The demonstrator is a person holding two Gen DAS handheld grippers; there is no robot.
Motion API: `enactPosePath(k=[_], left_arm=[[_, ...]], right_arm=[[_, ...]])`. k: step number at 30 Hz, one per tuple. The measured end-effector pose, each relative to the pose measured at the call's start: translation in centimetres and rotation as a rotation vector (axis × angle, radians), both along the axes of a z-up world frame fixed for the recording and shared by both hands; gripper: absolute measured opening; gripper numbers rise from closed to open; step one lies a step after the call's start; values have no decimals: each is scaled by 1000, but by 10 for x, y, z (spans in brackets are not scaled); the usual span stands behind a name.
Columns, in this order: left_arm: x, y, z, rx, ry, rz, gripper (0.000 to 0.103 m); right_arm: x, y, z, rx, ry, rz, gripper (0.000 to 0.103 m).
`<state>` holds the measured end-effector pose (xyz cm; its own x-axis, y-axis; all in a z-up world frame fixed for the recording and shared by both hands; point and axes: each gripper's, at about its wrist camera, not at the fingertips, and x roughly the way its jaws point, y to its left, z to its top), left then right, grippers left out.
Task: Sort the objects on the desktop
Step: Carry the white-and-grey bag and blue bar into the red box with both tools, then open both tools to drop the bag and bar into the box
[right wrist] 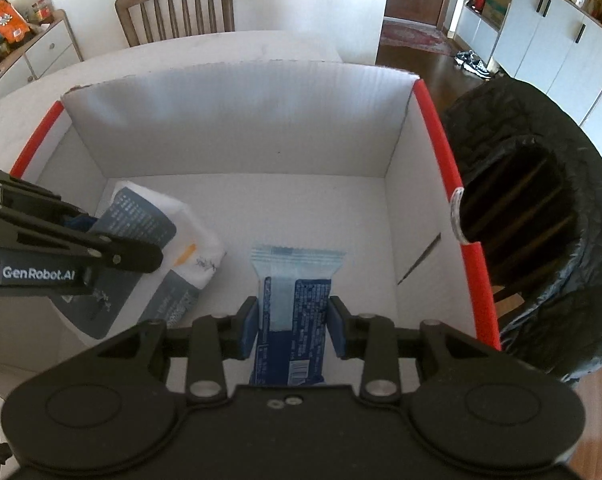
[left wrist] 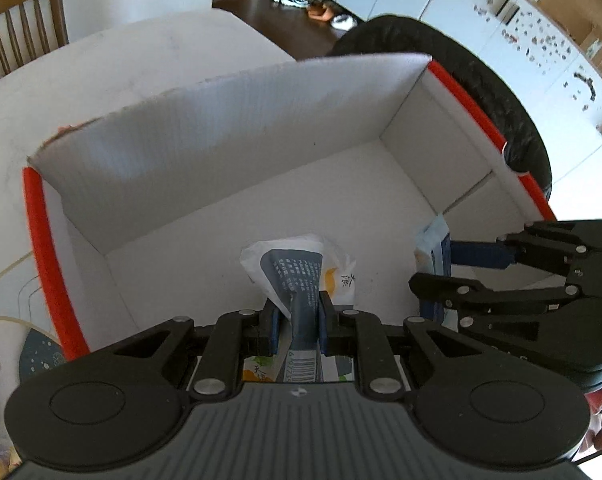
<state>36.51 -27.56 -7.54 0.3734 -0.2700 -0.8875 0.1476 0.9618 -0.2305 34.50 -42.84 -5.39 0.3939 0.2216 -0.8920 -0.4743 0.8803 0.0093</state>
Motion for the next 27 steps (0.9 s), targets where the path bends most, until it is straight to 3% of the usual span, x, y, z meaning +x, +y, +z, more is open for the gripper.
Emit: enactPosePath(k=[7,17,27], left_arm=[[-1,-2,-2,12,16,0,17],[-15,9,20,9,-30,-9,17],[-39,12,53,-86,-105,18,18]], right_arm=[[-1,1,-7,-11,19,8,38],[-4,-9,3,19,16,8,43],[-17,-23,36,110,-12,-4,49]])
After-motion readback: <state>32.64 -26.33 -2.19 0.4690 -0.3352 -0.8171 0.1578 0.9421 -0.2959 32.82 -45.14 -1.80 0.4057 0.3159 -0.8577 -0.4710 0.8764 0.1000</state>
